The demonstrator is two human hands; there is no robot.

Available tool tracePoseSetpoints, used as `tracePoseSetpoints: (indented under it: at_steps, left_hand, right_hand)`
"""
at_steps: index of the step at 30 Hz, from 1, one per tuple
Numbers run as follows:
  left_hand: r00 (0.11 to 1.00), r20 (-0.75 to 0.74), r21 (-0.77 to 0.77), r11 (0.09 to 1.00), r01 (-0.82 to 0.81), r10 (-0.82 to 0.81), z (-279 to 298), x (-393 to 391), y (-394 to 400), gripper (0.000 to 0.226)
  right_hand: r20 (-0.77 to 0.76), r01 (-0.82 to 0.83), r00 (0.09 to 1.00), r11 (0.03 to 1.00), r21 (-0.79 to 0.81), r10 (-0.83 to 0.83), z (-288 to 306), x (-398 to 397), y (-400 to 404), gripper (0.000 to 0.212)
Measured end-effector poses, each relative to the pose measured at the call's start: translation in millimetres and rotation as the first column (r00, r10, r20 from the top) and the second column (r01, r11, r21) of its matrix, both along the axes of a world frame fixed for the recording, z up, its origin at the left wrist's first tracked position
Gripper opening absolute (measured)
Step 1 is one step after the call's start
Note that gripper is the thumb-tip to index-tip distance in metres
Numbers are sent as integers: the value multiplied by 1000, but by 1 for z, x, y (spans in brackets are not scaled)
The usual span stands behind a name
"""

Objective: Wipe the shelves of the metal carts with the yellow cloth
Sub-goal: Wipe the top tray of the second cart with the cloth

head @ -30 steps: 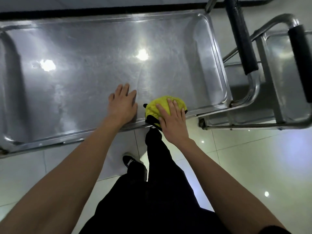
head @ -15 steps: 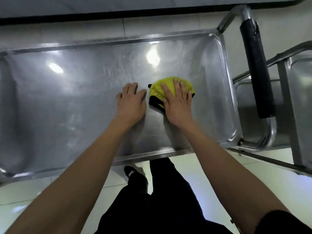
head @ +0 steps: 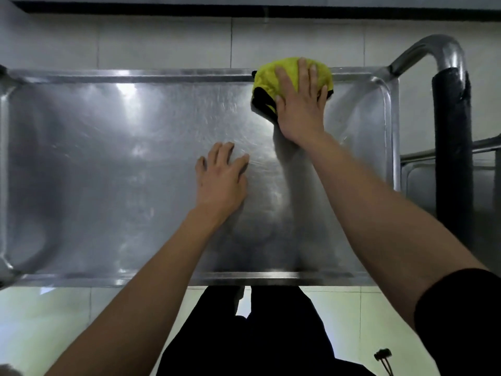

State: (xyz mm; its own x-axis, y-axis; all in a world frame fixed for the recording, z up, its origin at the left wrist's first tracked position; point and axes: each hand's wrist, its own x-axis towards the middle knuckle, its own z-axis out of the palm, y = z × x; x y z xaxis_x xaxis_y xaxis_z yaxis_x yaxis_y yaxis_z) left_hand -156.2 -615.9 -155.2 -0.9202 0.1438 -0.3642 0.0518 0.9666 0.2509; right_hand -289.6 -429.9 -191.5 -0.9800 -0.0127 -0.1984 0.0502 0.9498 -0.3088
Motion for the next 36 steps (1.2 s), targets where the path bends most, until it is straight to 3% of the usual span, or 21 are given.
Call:
tracePoseSetpoints:
  at_steps: [8, 15, 19, 28, 36]
  left_hand:
    - [998, 2, -19, 998, 61, -61, -4, 16, -3, 51]
    - [983, -19, 75, 981, 181, -181, 2, 51, 19, 40]
    - [968, -39, 109, 962, 251, -248, 1, 61, 39, 36]
    - [959, -58, 92, 955, 282, -278, -2, 14, 72, 46]
    - [981, -84, 33, 983, 178, -175, -4, -10, 99, 28]
  right_hand:
    - [65, 46, 997, 998, 44, -49, 10, 139, 8, 55]
    - [85, 104, 990, 992, 77, -110, 15, 322, 33, 55]
    - [114, 148, 981, 986, 79, -156, 18, 378, 43, 53]
    - [119, 196, 972, 979, 62, -202, 16, 337, 56, 53]
    - [62, 173, 982, 984, 53, -176, 13, 196, 101, 54]
